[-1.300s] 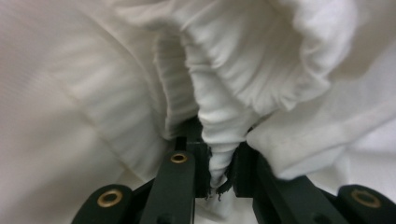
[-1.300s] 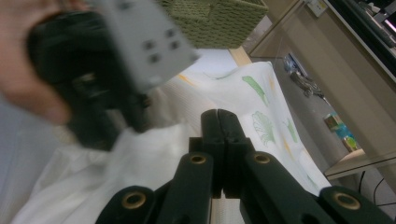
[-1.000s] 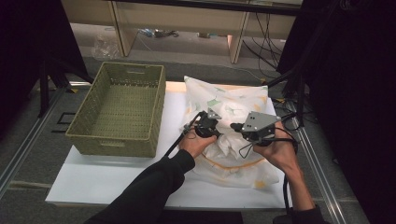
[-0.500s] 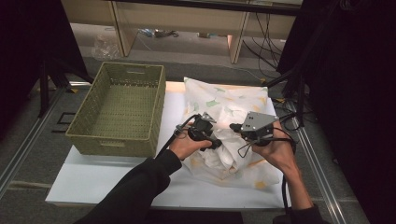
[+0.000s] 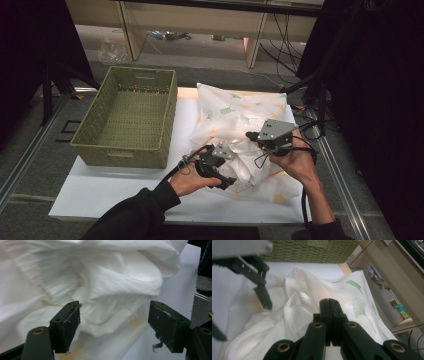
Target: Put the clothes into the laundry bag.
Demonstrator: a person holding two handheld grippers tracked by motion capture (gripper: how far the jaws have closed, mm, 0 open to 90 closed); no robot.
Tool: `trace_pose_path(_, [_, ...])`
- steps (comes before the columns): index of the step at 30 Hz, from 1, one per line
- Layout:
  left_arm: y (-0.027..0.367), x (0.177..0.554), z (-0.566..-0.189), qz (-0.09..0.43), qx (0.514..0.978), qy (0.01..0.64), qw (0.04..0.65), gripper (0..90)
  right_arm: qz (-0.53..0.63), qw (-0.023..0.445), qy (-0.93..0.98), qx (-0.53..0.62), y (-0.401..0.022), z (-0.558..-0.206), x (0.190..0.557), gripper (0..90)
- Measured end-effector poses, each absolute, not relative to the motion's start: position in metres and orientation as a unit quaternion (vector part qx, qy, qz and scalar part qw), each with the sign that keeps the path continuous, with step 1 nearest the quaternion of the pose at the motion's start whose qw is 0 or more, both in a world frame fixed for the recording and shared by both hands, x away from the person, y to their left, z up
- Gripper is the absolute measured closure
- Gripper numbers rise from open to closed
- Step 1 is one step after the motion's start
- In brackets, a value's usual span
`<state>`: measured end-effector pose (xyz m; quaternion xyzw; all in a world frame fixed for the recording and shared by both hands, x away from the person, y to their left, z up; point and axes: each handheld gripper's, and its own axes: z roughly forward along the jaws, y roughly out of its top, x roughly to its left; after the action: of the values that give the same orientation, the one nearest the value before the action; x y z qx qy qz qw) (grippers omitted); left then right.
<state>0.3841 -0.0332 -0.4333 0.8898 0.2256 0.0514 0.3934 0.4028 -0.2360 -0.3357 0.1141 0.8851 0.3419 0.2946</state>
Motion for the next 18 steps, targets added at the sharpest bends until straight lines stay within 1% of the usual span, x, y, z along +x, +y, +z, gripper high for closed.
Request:
trace_pose_path(1, [-0.037, 0.383, -0.436, 0.052, 0.892, 0.222, 0.39, 22.0, 0.342, 0.297, 0.885, 0.109, -0.236, -0.335, 0.403, 90.0])
trace_pose_path(4, [-0.052, 0.384, -0.447, 0.053, 0.895, 0.215, 0.387, 21.5, 0.341, 0.295, 0.886, 0.112, -0.236, -0.336, 0.403, 90.0])
trace_pose_path(5, [-0.054, 0.386, -0.449, 0.062, 0.906, 0.202, 0.367, 21.4, 0.342, 0.293, 0.885, 0.118, -0.236, -0.336, 0.402, 90.0])
trace_pose_path(6, [-0.059, 0.388, -0.453, 0.065, 0.9, 0.211, 0.377, 21.9, 0.342, 0.292, 0.886, 0.112, -0.236, -0.335, 0.402, 90.0])
trace_pose_path(7, [-0.063, 0.391, -0.457, 0.07, 0.895, 0.217, 0.383, 24.8, 0.342, 0.295, 0.885, 0.111, -0.236, -0.335, 0.402, 90.0])
trace_pose_path(8, [-0.065, 0.396, -0.459, 0.087, 0.892, 0.224, 0.384, 33.4, 0.341, 0.292, 0.886, 0.112, -0.236, -0.336, 0.402, 90.0])
trace_pose_path(9, [-0.065, 0.403, -0.46, 0.084, 0.889, 0.232, 0.386, 46.5, 0.341, 0.289, 0.887, 0.112, -0.237, -0.336, 0.402, 90.0])
trace_pose_path(10, [-0.064, 0.411, -0.461, 0.076, 0.886, 0.241, 0.388, 57.4, 0.34, 0.292, 0.887, 0.113, -0.237, -0.336, 0.402, 90.0])
trace_pose_path(11, [-0.06, 0.421, -0.459, 0.065, 0.896, 0.23, 0.374, 65.4, 0.341, 0.291, 0.887, 0.115, -0.237, -0.336, 0.401, 90.0])
trace_pose_path(12, [-0.061, 0.425, -0.46, 0.057, 0.878, 0.256, 0.4, 72.6, 0.34, 0.293, 0.886, 0.114, -0.238, -0.335, 0.401, 90.0])
trace_pose_path(13, [-0.059, 0.43, -0.459, 0.06, 0.875, 0.259, 0.405, 76.9, 0.34, 0.293, 0.886, 0.115, -0.238, -0.335, 0.401, 90.0])
trace_pose_path(14, [-0.06, 0.433, -0.458, 0.071, 0.87, 0.269, 0.408, 79.1, 0.34, 0.292, 0.886, 0.117, -0.238, -0.334, 0.4, 90.0])
trace_pose_path(17, [-0.062, 0.444, -0.452, 0.081, 0.859, 0.284, 0.418, 81.8, 0.342, 0.297, 0.883, 0.122, -0.238, -0.331, 0.398, 90.0])
trace_pose_path(18, [-0.063, 0.447, -0.449, 0.092, 0.853, 0.292, 0.423, 82.0, 0.341, 0.303, 0.882, 0.117, -0.239, -0.329, 0.399, 90.0])
